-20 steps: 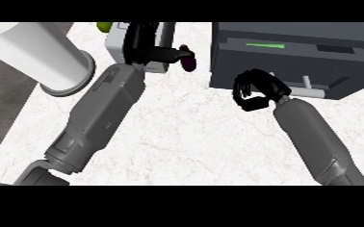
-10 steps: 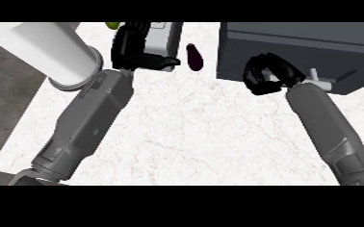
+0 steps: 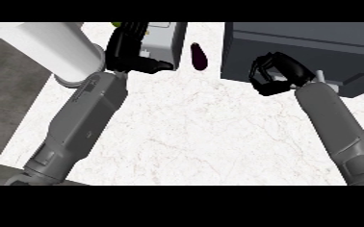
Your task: Pick up the cup, place it into the drawer and close the drawer
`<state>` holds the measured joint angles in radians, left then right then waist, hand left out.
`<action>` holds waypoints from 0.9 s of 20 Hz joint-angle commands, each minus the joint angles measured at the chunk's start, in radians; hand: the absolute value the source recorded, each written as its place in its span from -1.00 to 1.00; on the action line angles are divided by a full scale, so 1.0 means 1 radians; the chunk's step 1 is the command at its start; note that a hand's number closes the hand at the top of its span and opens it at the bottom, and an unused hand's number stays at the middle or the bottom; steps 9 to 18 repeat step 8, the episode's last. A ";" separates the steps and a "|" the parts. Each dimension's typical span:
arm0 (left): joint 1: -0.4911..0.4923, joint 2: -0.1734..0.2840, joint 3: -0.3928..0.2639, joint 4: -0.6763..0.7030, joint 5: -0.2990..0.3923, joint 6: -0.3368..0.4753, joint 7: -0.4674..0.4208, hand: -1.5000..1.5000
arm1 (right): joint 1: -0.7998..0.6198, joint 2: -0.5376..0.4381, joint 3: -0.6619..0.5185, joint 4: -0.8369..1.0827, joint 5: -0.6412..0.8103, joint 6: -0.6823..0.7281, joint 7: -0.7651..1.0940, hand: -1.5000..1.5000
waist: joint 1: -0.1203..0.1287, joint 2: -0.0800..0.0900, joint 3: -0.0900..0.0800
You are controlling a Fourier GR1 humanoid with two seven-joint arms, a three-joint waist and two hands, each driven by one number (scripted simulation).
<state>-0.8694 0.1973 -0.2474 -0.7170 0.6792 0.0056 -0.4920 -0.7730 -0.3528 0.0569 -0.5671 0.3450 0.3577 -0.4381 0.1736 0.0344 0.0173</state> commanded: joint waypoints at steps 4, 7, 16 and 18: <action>0.025 0.012 0.000 -0.022 0.009 -0.026 0.008 -1.00 | -0.166 -0.130 -0.103 0.021 -0.024 -0.080 0.079 1.00 | 0.046 0.013 -0.014; 0.037 -0.004 -0.006 -0.025 0.009 -0.032 0.002 -1.00 | -0.159 -0.136 -0.100 0.008 -0.031 -0.058 0.080 1.00 | 0.042 0.019 -0.015; 0.048 0.002 -0.003 -0.028 0.009 -0.023 -0.002 -1.00 | -0.151 -0.147 -0.104 0.006 -0.035 -0.052 0.079 1.00 | 0.047 0.013 -0.014; 0.048 0.002 -0.003 -0.028 0.009 -0.023 -0.002 -1.00 | -0.151 -0.147 -0.104 0.006 -0.035 -0.052 0.079 1.00 | 0.047 0.013 -0.014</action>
